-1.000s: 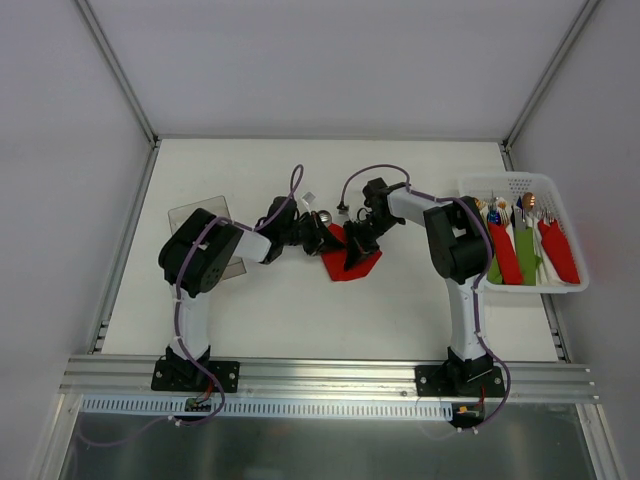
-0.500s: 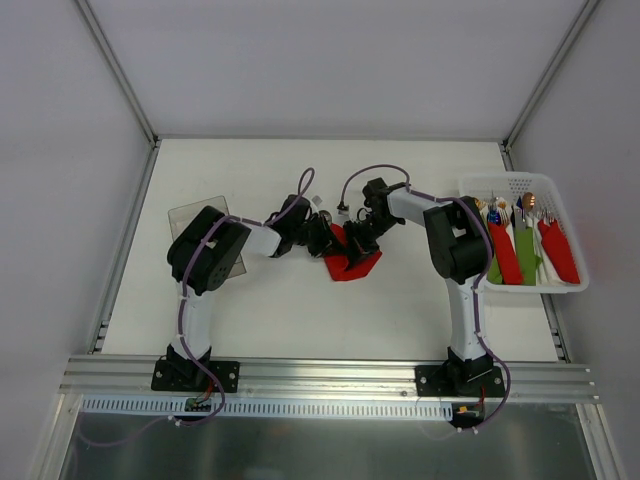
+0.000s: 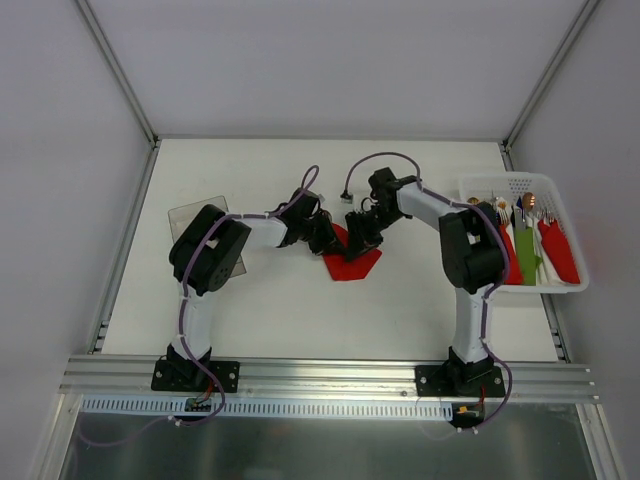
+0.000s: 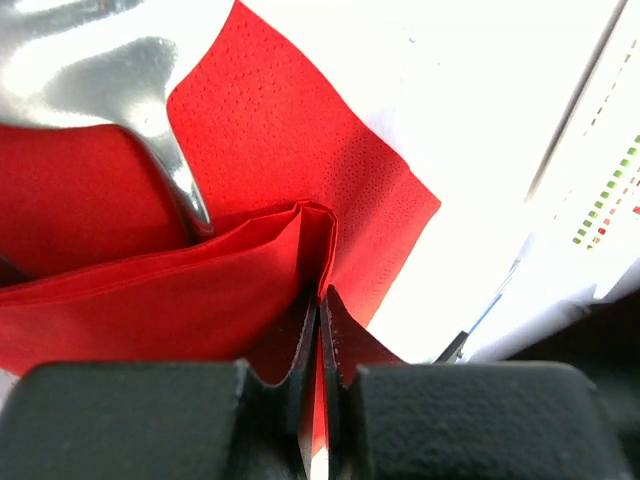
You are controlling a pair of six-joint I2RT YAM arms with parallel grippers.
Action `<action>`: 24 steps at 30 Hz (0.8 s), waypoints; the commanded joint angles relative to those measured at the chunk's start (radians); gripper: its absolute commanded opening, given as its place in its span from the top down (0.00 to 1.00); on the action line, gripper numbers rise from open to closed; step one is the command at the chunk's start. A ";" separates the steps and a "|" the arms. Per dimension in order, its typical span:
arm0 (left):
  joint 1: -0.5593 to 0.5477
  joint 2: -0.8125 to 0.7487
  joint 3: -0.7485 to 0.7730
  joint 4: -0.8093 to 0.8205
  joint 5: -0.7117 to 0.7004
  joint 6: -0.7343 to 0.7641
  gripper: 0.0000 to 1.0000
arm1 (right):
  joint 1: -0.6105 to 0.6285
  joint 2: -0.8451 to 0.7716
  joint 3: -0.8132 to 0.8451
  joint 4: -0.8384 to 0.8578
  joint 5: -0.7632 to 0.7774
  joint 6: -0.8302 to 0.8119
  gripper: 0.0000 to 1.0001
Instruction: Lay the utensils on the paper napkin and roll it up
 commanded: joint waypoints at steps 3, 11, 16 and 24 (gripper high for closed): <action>-0.003 0.060 0.019 -0.152 -0.069 0.046 1.00 | -0.022 -0.169 0.013 -0.034 -0.055 -0.029 0.82; -0.004 0.075 0.027 -0.161 -0.058 0.042 0.88 | -0.009 -0.113 0.004 0.031 -0.052 0.072 0.89; -0.003 0.084 0.030 -0.160 -0.052 0.035 0.85 | 0.001 -0.063 -0.050 0.116 -0.050 0.142 0.92; -0.003 0.091 0.033 -0.160 -0.041 0.034 0.83 | 0.007 -0.008 -0.089 0.252 -0.015 0.247 0.94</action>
